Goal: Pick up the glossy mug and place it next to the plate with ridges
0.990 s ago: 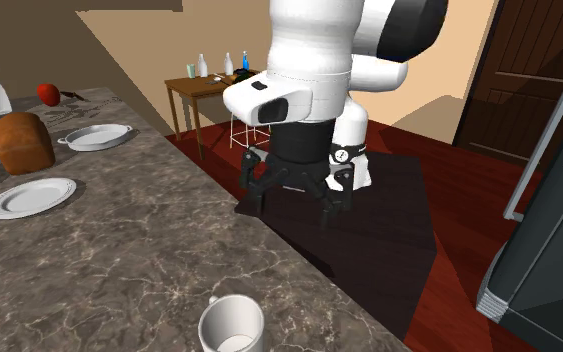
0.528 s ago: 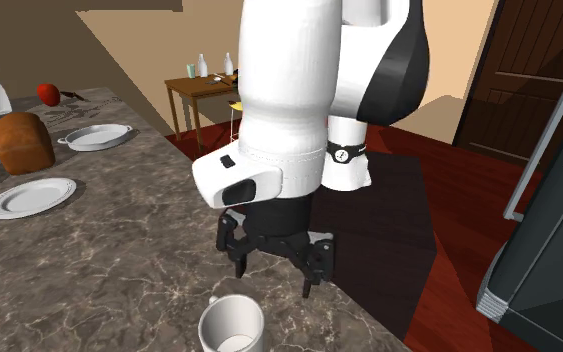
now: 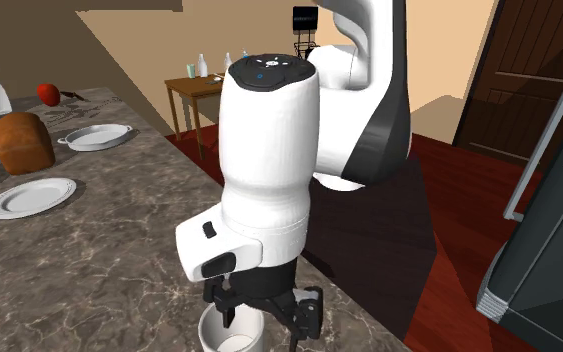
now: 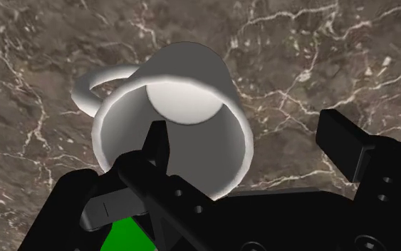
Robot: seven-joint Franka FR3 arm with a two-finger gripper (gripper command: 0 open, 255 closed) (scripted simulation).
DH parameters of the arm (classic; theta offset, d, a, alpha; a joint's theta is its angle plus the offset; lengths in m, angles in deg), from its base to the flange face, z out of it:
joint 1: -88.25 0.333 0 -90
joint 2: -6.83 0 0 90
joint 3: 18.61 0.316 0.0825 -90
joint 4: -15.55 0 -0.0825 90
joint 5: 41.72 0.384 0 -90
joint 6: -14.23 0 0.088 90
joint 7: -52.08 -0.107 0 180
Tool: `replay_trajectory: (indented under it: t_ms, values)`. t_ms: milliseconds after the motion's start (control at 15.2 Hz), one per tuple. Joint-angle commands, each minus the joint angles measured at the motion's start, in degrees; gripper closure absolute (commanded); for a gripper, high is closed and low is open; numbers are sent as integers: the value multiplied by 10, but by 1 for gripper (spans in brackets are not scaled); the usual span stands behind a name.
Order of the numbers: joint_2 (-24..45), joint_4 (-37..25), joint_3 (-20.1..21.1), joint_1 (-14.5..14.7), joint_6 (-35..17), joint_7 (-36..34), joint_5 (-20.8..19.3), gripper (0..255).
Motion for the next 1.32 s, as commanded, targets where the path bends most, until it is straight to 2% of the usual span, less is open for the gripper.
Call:
replay_trajectory:
  t_ms: [0,594,660,1254]
  values:
    - [13,-3,-1,0,-11,-1,-1,0]
    - [23,-4,-1,0,-20,-1,-2,0]
    - [23,-4,-1,0,-20,-1,-2,255]
    - [24,-4,-1,0,-20,-1,-2,255]
